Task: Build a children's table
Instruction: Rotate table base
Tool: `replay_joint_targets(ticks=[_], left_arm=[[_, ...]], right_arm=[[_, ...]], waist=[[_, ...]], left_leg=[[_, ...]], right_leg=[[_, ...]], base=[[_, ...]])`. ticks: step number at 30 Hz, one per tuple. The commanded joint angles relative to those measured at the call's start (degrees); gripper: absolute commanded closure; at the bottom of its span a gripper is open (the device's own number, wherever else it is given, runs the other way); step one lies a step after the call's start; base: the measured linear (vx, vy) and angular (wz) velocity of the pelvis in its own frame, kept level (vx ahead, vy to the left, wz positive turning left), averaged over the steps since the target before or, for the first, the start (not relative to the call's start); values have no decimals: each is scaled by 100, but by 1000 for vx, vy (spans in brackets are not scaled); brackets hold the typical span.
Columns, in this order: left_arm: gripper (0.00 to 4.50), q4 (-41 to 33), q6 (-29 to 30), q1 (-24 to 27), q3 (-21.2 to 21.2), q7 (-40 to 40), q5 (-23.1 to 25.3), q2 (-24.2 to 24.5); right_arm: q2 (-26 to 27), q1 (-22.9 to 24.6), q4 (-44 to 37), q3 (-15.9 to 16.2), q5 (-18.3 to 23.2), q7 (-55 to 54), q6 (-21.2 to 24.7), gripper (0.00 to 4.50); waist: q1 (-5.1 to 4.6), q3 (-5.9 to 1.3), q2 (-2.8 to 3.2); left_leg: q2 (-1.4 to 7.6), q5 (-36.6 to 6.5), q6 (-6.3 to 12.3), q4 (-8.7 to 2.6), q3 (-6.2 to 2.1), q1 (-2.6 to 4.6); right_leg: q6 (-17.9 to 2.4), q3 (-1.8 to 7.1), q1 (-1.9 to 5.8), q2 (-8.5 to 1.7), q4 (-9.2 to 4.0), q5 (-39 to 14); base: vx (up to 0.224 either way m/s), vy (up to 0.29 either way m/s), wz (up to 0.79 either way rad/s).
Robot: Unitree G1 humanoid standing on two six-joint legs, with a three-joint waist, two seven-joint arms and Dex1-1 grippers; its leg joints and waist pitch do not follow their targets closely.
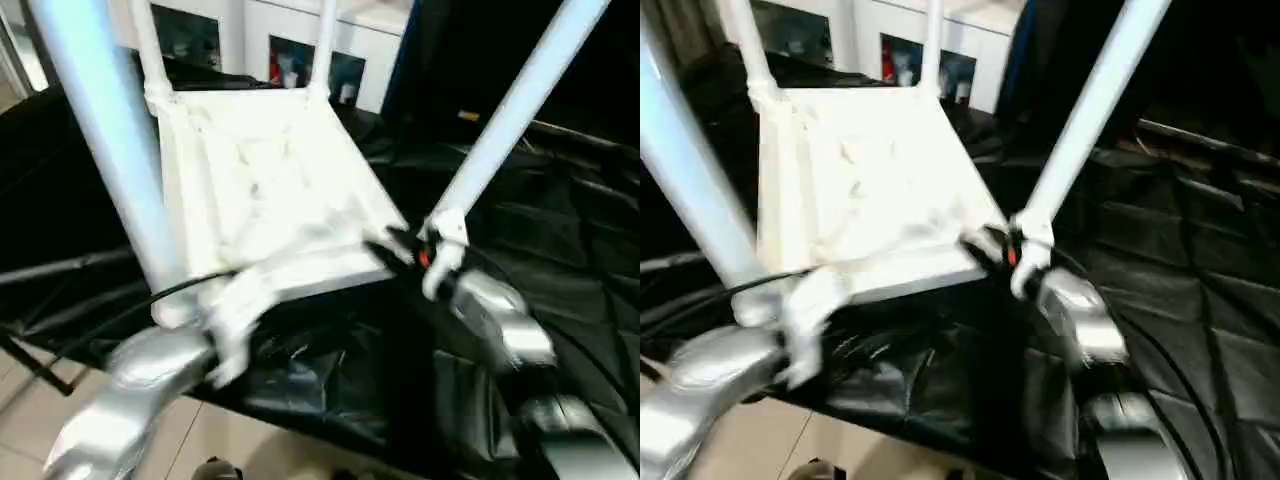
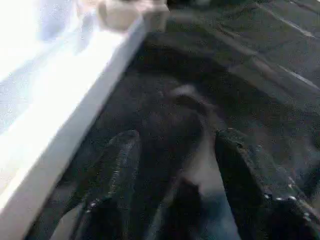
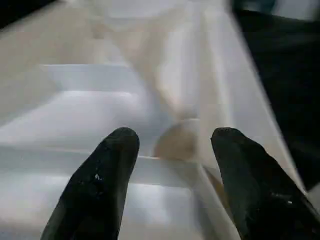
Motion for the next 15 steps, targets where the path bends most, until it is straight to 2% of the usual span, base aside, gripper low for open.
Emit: replay_joint_targets(ticks=[1,2,3,4,5,8,9,10,11,12,13,14,15], left_arm=[[169,-220,94,12,2,-7,-79,-7],[149,-618,238,347,160,5,-243,101],[149,-704,246,437,206,-9,-287,130],[144,-763,250,506,253,-24,-322,151],[137,-815,277,551,284,-20,-354,171],[106,-1006,361,721,485,-30,-476,290],[103,-1062,380,764,587,-33,-534,341],[100,-1112,406,797,686,-34,-591,386],[84,-1148,424,829,799,-68,-651,447],[71,-1185,454,862,928,-113,-730,525],[71,-1192,466,867,995,-127,-767,562],[63,-1195,490,866,1125,-167,-837,627],[61,-1197,495,867,1170,-184,-863,653]], right_arm=[[-102,-57,210,-152,-80,-229,-104,179],[-134,-491,906,-175,-291,-719,-383,179],[-134,-607,1064,-194,-306,-816,-406,179],[-140,-707,1186,-204,-326,-942,-402,179],[-143,-779,1283,-211,-338,-1037,-406,179],[-181,-1090,1666,-213,-421,-1418,-528,179],[-187,-1203,1805,-245,-413,-1501,-582,179],[-188,-1289,1914,-278,-415,-1541,-626,179],[-198,-1355,1994,-284,-449,-1591,-682,179],[-203,-1431,2104,-299,-488,-1586,-784,179],[-193,-1462,2145,-319,-470,-1503,-815,179],[-168,-1496,2180,-346,-428,-1315,-854,179],[-159,-1501,2185,-349,-419,-1252,-869,179]], waist=[[-12,-296,98],[-27,-254,7],[-36,-256,-7],[-22,-252,-37],[-22,-236,-27],[-10,-205,-113],[-25,-211,-137],[-25,-214,-127],[-34,-233,-173],[-31,-222,-146],[-32,-247,-176],[-31,-246,-168],[-34,-273,-193]], left_leg=[[155,-1119,-68,-432,-35,133],[159,-1217,-119,-444,-48,94],[142,-1285,-152,-455,-65,66],[134,-1345,-178,-432,-48,90],[132,-1395,-179,-432,-44,101],[134,-1439,-208,-430,-53,102],[132,-1417,-227,-432,-63,82],[127,-1389,-236,-427,-66,79],[132,-1363,-225,-417,-60,84],[126,-1281,-228,-414,-57,76],[124,-1196,-222,-395,-53,80],[121,-1157,-209,-396,-49,84],[123,-1117,-197,-383,-46,93]], right_leg=[[-952,204,162,-252,-322,-1065],[-927,206,148,-270,-309,-1217],[-894,200,178,-269,-320,-1350],[-818,211,144,-268,-340,-1466],[-798,219,124,-259,-341,-1499],[-654,217,110,-245,-354,-1612],[-674,209,123,-245,-331,-1565],[-684,210,128,-245,-316,-1526],[-696,207,135,-244,-316,-1486],[-716,211,132,-241,-301,-1377],[-729,211,143,-238,-277,-1256],[-737,210,141,-226,-267,-1152],[-746,207,153,-224,-260,-1086]], base=[[0,0,0],[0,0,0],[0,0,0],[0,0,0],[0,0,0],[0,0,0],[0,0,0],[0,0,0],[0,0,0],[0,0,0],[0,0,0],[0,0,0],[0,0,0]])
